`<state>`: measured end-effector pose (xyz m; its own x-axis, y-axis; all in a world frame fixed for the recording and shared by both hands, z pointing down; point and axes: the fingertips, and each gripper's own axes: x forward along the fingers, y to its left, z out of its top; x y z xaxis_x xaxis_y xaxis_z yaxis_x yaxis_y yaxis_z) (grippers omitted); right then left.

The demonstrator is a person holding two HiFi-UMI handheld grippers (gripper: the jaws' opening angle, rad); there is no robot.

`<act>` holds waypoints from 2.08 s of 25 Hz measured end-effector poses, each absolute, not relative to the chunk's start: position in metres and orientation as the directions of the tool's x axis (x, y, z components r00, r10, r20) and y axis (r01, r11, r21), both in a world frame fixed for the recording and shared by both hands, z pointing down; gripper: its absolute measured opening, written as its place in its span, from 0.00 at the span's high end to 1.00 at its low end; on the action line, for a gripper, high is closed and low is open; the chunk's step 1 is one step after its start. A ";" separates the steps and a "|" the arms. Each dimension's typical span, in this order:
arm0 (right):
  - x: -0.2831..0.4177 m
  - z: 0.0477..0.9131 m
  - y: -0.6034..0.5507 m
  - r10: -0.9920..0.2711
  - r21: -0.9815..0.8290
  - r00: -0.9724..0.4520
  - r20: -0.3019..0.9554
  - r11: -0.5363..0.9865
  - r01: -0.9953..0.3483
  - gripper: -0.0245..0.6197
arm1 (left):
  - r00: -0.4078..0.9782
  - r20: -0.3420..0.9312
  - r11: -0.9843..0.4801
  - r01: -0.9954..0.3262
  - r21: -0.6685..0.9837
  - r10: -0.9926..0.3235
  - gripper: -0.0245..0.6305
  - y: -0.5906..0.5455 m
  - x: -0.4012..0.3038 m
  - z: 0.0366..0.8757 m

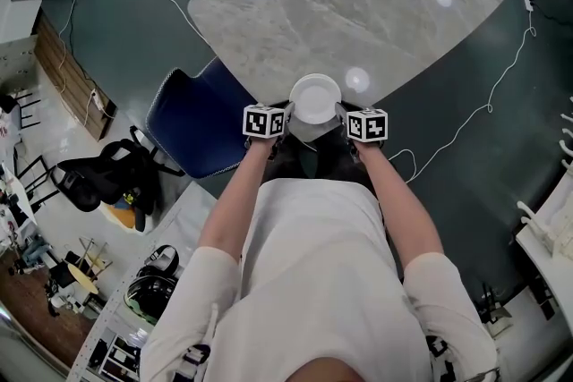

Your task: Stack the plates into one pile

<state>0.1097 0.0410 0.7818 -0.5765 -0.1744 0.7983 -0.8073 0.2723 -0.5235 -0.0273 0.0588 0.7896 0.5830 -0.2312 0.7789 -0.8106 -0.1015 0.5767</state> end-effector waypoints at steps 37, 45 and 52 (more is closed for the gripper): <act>0.104 0.685 0.004 -0.417 -0.335 -0.472 0.777 0.361 -0.870 0.82 | 0.589 0.735 -0.410 -0.794 0.448 -0.336 0.85 0.008 -0.084 0.691; 0.104 0.606 -0.008 -0.562 -0.270 -0.458 0.688 0.387 -0.882 0.86 | 0.639 0.645 -0.527 -0.749 0.400 -0.419 0.90 -0.019 -0.090 0.618; 0.118 0.549 0.007 -0.670 -0.241 -0.420 0.612 0.347 -0.906 0.88 | 0.694 0.554 -0.596 -0.704 0.387 -0.460 0.93 -0.017 -0.088 0.559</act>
